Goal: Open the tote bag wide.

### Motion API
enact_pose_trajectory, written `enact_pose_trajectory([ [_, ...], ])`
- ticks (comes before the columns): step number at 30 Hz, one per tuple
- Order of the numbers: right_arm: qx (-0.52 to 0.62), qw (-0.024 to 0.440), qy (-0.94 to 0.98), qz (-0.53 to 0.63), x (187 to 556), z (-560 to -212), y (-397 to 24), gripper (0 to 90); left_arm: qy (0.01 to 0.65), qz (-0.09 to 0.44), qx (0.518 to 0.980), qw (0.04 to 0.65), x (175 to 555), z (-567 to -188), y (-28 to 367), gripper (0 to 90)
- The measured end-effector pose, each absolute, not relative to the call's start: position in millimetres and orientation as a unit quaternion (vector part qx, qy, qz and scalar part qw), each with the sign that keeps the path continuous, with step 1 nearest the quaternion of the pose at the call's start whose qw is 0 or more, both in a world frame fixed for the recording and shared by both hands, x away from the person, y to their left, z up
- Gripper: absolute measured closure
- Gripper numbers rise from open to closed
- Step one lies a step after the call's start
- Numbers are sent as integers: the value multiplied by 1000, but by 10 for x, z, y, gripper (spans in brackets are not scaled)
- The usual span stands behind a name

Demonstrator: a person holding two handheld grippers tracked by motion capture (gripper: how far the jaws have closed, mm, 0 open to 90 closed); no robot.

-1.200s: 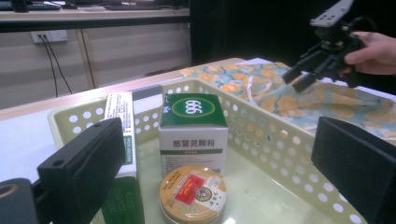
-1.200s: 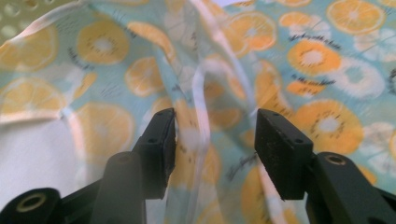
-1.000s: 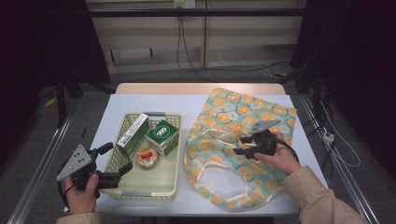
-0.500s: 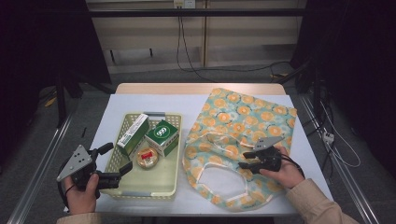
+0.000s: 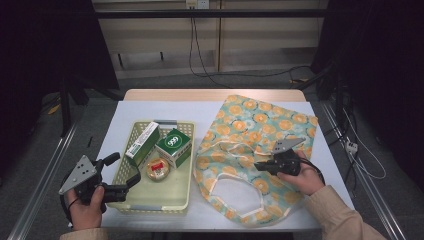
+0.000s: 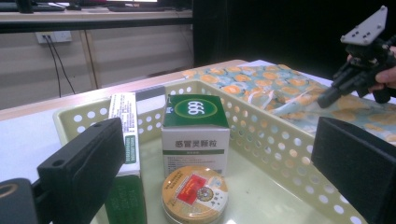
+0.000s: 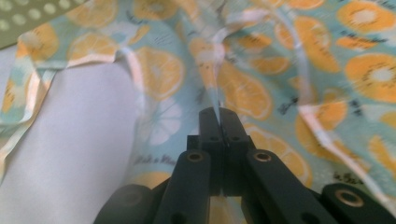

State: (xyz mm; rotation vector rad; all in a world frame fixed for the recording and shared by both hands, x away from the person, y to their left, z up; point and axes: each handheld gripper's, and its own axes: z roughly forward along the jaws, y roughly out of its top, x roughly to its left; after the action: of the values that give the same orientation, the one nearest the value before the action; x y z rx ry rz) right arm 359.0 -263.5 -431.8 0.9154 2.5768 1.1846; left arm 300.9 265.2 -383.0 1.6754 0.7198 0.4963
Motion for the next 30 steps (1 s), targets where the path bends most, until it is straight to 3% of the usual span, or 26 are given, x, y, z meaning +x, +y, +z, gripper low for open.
enact_pose_trajectory([
  [15,356,99,839,399,4055,-4268,-2726,900,309,210,720,586,3015,-3845,2651,29],
  [30,391,122,834,369,4148,-4441,-2855,898,307,211,719,587,3013,-3835,2654,28],
])
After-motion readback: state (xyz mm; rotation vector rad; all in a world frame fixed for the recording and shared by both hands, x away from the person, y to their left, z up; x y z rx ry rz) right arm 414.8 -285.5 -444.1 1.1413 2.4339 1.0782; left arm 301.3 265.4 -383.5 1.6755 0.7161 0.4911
